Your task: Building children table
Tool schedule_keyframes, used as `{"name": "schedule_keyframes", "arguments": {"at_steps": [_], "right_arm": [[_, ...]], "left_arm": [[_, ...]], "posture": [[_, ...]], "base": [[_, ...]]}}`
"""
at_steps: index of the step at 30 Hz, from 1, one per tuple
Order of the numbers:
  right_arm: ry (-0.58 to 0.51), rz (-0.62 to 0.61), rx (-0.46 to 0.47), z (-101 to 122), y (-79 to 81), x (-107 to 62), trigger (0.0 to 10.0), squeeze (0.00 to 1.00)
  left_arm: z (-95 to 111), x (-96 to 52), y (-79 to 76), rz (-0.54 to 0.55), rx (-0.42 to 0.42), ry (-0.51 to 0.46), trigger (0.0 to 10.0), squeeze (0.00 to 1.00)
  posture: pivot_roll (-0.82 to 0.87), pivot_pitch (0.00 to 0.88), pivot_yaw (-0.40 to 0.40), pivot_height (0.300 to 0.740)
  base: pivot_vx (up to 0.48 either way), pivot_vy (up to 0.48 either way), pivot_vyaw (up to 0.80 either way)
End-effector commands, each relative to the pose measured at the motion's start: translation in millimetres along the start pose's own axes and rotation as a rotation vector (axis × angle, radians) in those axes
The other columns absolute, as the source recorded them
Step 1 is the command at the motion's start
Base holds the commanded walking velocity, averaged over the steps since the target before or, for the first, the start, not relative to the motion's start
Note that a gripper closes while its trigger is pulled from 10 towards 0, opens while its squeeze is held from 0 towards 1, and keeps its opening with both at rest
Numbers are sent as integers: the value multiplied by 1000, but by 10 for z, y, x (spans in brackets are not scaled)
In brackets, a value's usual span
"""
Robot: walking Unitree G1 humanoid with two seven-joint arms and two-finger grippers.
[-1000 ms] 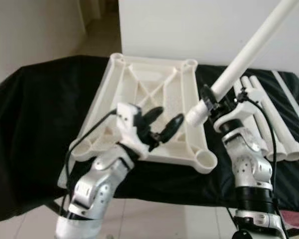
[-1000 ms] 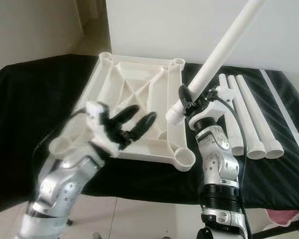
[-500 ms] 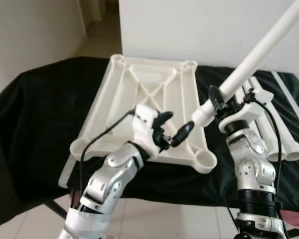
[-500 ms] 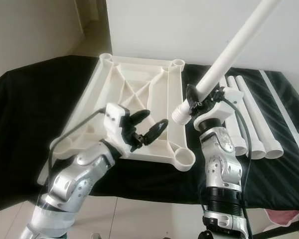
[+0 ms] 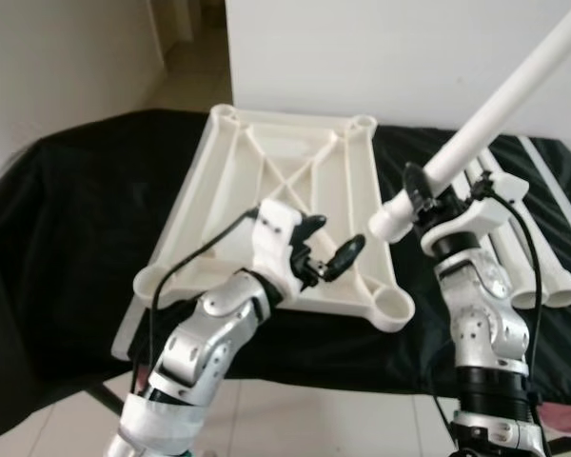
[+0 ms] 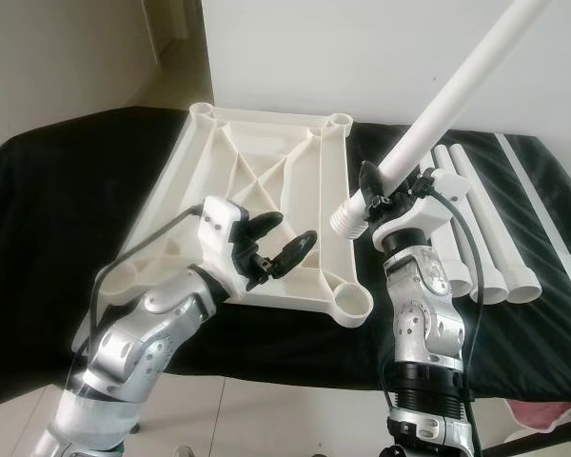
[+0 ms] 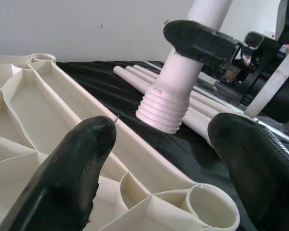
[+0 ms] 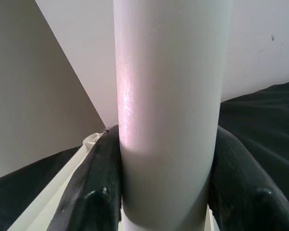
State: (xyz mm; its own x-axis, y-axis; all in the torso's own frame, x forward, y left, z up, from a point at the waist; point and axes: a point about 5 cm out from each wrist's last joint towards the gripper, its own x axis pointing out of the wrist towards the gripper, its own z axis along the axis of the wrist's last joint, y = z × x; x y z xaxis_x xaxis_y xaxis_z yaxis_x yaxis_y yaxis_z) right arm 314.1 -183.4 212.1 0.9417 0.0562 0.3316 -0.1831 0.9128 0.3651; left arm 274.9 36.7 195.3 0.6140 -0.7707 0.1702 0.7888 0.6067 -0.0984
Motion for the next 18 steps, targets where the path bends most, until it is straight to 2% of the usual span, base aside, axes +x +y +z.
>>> {"name": "schedule_keyframes", "arguments": {"at_steps": [1,13,18], "right_arm": [[-14,-3,9,27,-3,-11,10000,0],[-2,15,-13,-10,41,0,10000,0],[1,21,-27,-10,50,9,10000,0]], "left_arm": [[7,-7,6,-6,6,10,10000,0],[96,-8,132,72,-1,-27,10000,0],[127,-4,149,74,20,-36,10000,0]], "posture": [[-21,21,-24,740],[-12,9,-21,740],[-10,6,-24,740]], "base": [[0,0,0],[0,0,0],[0,0,0]]}}
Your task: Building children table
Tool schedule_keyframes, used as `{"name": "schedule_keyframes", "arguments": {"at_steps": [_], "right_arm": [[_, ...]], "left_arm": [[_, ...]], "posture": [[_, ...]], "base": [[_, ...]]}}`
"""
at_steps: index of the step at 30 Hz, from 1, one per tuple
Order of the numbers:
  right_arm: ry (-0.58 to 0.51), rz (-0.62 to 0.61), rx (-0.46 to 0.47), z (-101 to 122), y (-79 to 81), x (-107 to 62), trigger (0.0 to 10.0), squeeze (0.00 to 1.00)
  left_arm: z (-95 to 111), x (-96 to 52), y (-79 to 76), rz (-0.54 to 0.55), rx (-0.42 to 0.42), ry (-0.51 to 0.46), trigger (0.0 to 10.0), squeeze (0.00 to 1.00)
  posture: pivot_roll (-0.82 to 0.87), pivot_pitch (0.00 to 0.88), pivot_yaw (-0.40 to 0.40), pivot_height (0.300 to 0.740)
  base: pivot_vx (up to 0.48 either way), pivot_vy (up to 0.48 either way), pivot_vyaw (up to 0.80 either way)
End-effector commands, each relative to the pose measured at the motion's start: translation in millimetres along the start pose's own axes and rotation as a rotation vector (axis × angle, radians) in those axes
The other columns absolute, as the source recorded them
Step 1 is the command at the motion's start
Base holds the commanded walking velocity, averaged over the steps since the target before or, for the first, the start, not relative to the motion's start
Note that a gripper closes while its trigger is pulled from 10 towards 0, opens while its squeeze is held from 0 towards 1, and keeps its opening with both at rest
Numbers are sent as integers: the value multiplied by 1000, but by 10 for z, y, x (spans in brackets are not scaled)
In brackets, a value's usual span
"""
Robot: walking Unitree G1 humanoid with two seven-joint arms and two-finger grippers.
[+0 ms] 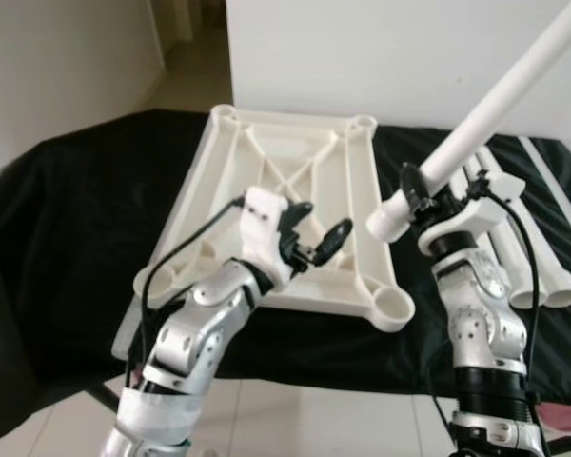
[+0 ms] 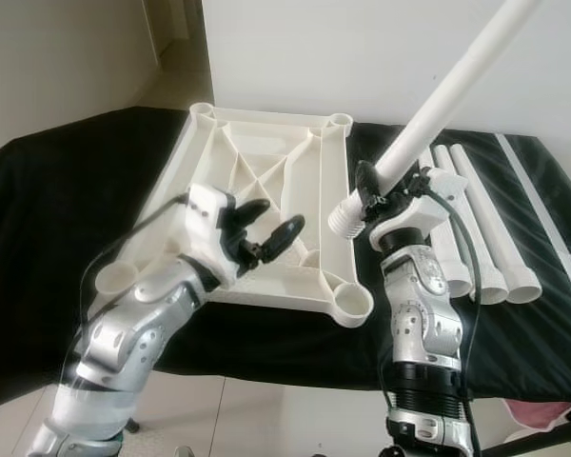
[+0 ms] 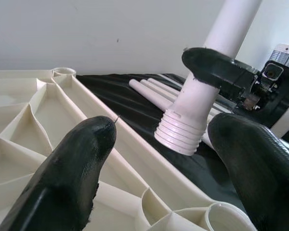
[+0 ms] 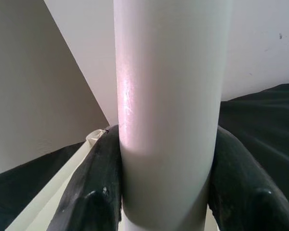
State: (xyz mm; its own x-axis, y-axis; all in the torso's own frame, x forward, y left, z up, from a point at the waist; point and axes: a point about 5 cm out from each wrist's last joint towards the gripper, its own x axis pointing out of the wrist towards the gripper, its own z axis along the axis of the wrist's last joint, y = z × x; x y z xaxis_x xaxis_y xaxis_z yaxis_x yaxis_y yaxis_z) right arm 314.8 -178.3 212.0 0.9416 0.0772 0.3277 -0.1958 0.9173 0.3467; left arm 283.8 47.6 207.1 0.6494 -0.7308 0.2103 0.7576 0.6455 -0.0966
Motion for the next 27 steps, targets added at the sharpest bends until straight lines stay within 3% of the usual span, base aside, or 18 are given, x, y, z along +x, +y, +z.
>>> {"name": "schedule_keyframes", "arguments": {"at_steps": [1,10,21,23,27], "right_arm": [[-11,4,-13,13,4,0,10000,0],[-10,41,-38,30,64,16,10000,0],[-7,75,-54,-30,180,-10,10000,0],[-5,80,-77,-41,188,-42,10000,0],[-3,80,-97,-45,180,-75,10000,0]], "left_arm": [[-9,6,23,25,10,10,10000,0],[152,46,20,21,62,-63,10000,0],[103,28,-51,-56,134,-52,10000,0],[76,14,-62,-69,200,-57,10000,0],[42,-11,-83,-89,239,-52,10000,0]], "posture": [[-10,6,-24,740],[-9,6,-27,740],[-13,13,-18,740],[-16,18,-17,740],[-17,27,-18,740]], "base": [[0,0,0],[0,0,0],[0,0,0],[0,0,0],[0,0,0]]}}
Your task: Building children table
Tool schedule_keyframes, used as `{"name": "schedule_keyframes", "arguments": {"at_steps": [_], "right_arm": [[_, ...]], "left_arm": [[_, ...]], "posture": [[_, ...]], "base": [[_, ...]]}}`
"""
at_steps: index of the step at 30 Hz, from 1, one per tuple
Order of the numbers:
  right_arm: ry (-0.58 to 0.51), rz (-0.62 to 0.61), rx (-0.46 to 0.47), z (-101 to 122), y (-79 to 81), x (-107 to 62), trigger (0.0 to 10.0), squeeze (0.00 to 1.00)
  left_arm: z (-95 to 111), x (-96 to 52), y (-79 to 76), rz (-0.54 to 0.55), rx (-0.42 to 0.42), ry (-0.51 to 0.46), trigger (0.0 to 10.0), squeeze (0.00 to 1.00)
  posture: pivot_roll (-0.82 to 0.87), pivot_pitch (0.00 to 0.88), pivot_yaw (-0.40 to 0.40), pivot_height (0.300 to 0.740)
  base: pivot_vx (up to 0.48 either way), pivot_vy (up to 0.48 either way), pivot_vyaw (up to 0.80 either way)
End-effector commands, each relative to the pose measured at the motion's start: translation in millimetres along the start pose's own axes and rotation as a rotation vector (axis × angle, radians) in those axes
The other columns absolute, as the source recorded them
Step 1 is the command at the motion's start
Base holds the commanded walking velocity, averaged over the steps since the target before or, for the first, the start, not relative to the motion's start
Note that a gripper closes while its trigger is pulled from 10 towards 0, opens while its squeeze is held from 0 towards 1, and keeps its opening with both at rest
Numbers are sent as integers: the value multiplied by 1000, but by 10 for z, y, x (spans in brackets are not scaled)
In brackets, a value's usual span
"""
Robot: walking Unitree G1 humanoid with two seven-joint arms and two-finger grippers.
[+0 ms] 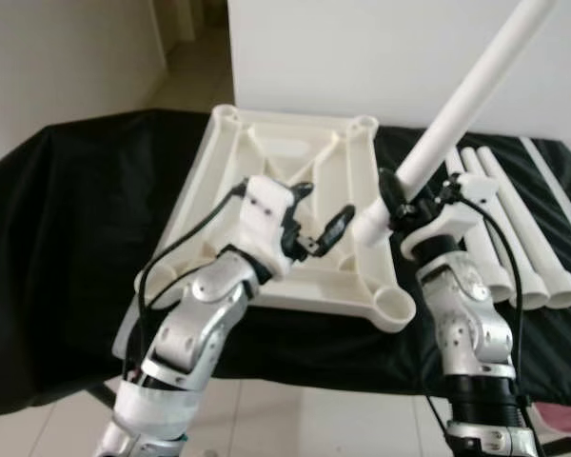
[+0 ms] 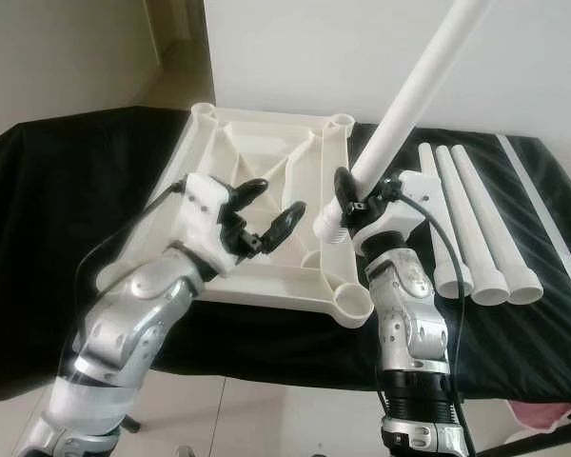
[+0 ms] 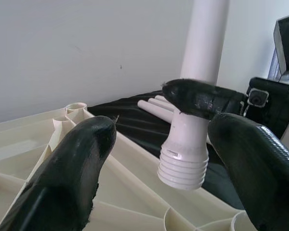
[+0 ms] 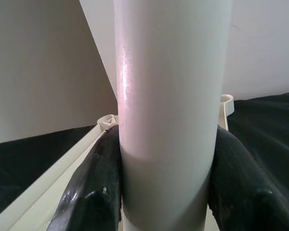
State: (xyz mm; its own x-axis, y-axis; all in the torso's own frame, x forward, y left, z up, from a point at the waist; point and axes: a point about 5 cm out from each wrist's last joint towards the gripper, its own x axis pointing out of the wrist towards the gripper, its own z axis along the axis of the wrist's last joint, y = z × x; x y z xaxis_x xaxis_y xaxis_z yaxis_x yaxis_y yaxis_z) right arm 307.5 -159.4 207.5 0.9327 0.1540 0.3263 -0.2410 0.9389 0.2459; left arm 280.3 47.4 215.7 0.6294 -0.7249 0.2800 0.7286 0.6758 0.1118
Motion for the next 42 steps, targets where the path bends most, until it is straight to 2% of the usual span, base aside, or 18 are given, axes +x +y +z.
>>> {"name": "schedule_keyframes", "arguments": {"at_steps": [1,9,14,17,22,26,32,42], "right_arm": [[-25,4,-25,46,-4,-29,10000,0],[-14,-18,-125,51,-67,-215,10000,0],[-2,-48,-122,-35,-84,-337,10000,0],[-1,-66,-125,-83,-76,-410,10000,0],[-13,-71,-132,-89,-35,-512,10000,0],[11,-48,-150,-154,0,-623,10000,0],[37,-15,-180,-225,32,-715,10000,0],[69,-27,-213,-298,-12,-839,10000,0]], "left_arm": [[-46,-24,-69,-93,15,20,10000,0],[-72,-94,-136,-160,-72,52,10000,0],[-113,-124,-202,-214,-76,50,10000,0],[-197,-164,-242,-249,-79,80,10000,0],[-416,-281,-287,-288,-72,216,10000,0],[-458,-395,-358,-360,-129,263,10000,0],[-453,-452,-337,-387,-135,280,10000,0],[-399,-431,-267,-376,-130,255,10000,0]], "posture": [[-19,33,-19,740],[-23,57,-28,740],[-24,57,-42,740],[-25,56,-45,740],[-27,54,-47,740],[-30,52,-49,740],[-31,51,-49,740],[-36,46,-42,740]], "base": [[0,0,0],[0,0,0],[0,0,0],[0,0,0],[0,0,0],[0,0,0],[0,0,0],[0,0,0]]}}
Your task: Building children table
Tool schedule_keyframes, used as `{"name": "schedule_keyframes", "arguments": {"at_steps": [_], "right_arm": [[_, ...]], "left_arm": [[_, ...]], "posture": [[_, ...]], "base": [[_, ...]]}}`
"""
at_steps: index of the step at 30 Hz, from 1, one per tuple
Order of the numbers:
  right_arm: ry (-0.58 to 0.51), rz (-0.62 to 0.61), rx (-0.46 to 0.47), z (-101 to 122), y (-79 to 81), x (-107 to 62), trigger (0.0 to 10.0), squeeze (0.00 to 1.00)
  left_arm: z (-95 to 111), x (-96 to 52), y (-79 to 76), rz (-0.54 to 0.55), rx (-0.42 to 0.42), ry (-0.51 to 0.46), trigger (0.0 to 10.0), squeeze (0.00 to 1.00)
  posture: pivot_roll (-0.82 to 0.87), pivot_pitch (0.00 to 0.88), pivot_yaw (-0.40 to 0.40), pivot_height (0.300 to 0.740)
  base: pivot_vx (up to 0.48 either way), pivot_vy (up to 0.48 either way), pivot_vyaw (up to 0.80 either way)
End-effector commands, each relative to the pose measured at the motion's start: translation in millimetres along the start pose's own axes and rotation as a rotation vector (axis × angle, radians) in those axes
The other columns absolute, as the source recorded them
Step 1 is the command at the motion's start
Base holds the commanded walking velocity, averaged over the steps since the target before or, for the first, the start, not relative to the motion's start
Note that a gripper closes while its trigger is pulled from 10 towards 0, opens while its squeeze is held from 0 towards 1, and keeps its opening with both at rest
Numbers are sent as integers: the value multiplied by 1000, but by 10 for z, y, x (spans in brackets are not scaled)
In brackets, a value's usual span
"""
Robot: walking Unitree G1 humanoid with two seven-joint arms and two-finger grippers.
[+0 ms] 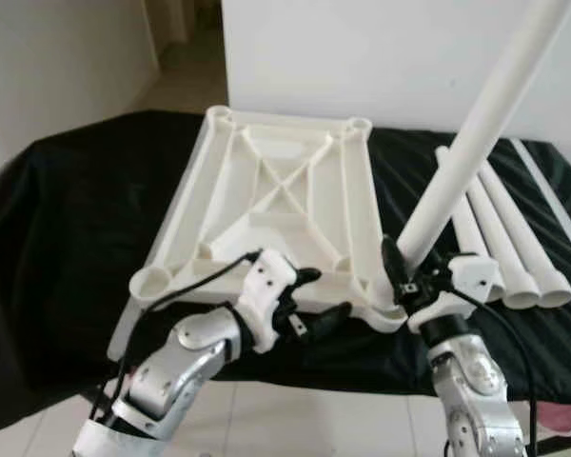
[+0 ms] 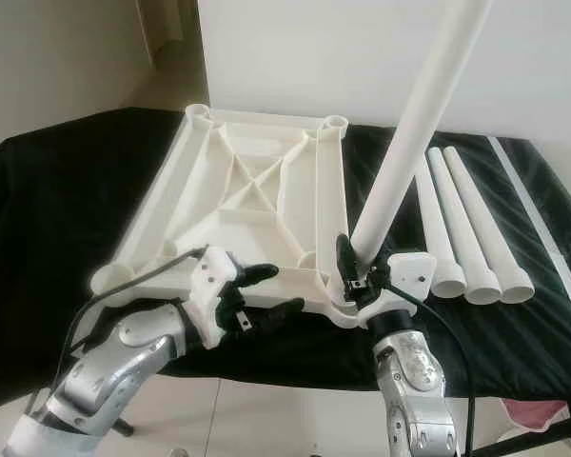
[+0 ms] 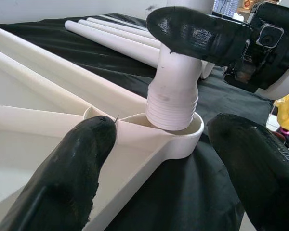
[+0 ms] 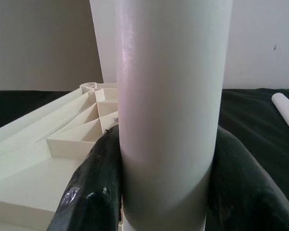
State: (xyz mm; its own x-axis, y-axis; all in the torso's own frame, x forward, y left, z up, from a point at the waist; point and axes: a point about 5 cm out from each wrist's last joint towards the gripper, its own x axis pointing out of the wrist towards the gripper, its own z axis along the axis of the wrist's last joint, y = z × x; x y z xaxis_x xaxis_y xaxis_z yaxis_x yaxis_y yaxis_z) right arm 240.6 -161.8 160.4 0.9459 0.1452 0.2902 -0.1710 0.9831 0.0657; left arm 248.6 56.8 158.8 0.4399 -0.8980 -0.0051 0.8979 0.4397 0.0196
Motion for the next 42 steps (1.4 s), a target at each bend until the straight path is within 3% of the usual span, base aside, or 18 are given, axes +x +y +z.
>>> {"name": "schedule_keyframes", "arguments": {"at_steps": [1,14,17,19,21,33,42], "right_arm": [[41,-9,-21,-81,-38,-81,10000,0],[83,-35,-36,-205,-128,-199,10000,0],[88,-9,-69,-233,-121,-237,10000,0],[83,64,-167,-253,-97,-262,10000,0],[81,80,-176,-266,-88,-271,10000,0],[65,107,-140,-345,-49,-349,10000,0],[35,67,-22,-426,-22,-395,10000,0]], "left_arm": [[48,-1,-44,-98,21,-7,10000,0],[103,-7,-54,-104,23,-15,10000,0],[117,-23,-49,-101,19,-16,10000,0],[126,-31,-41,-96,16,-18,10000,0],[129,-32,-38,-96,15,-19,10000,0],[178,-46,-7,-94,25,-20,10000,0],[197,-42,2,-95,27,-20,10000,0]], "posture": [[-36,46,-42,740],[-26,58,-29,740],[-26,66,-20,740],[-25,69,-17,740],[-25,74,-10,740],[-24,83,3,740],[-24,91,11,740]], "base": [[0,0,0],[0,0,0],[0,0,0],[0,0,0],[0,0,0],[0,0,0],[0,0,0]]}}
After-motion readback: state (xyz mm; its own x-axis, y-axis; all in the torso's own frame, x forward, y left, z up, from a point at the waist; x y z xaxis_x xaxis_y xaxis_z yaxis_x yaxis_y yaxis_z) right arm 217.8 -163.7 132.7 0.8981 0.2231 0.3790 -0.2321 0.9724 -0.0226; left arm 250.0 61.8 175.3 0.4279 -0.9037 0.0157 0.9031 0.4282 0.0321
